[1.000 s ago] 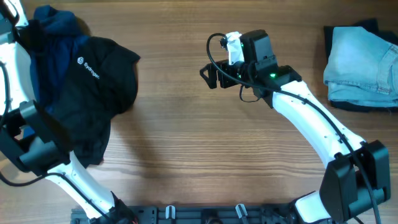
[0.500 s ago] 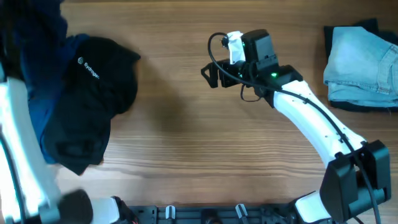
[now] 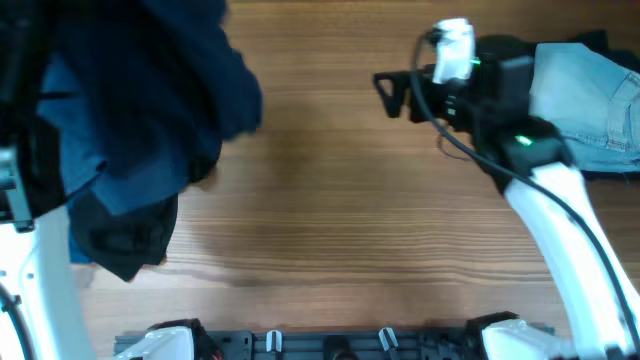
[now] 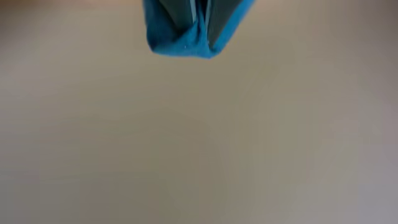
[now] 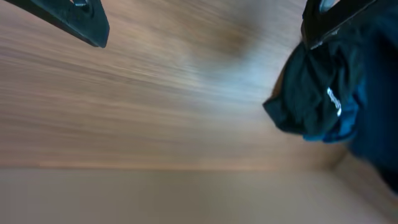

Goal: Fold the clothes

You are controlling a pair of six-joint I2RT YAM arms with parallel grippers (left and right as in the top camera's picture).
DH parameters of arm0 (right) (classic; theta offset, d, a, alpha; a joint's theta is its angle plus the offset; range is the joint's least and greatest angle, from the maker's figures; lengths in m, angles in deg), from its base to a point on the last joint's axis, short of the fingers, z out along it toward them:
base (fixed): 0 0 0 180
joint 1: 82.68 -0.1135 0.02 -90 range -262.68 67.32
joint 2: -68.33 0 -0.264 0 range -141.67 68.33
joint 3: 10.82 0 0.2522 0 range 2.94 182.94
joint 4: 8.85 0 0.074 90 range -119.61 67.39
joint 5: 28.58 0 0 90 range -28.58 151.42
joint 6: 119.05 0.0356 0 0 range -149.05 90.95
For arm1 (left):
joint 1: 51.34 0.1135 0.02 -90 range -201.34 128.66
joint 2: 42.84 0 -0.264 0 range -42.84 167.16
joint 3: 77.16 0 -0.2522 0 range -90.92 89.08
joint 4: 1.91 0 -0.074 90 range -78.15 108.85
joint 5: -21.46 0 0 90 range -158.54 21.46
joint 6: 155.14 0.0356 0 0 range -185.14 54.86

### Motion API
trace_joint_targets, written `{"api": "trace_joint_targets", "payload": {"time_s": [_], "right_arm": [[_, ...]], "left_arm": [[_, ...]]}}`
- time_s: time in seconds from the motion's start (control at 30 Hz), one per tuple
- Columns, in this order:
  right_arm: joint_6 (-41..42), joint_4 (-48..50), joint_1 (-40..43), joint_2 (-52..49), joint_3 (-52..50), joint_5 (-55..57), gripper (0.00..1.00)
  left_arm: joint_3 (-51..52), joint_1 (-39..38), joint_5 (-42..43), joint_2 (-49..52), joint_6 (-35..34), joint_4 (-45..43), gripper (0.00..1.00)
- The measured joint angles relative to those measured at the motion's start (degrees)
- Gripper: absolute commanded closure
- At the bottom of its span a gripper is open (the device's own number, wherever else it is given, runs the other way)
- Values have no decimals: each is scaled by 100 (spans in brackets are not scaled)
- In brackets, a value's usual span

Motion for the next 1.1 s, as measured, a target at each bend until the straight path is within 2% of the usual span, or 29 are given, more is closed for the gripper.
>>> {"api": "trace_joint_targets", "payload": {"time_s": [0.17, 0.4, 0.7, 0.97, 1.1], "right_arm": [[173, -693, 472, 595, 20, 2, 0], [365, -1574, 879, 605, 20, -4, 0], [382, -1753, 984, 551, 20, -1005, 0], [1458, -1211, 981, -59, 20, -2643, 0], [2044, -481, 981, -374, -74, -3198, 0]], "left_arm": [[2, -1137, 341, 133, -164, 411, 96], [2, -2371, 431, 511, -208, 793, 96], [7, -2535, 426, 946, -431, 944, 96], [7, -2535, 407, 946, -479, 874, 96], [7, -2535, 402, 946, -483, 855, 96]]}}
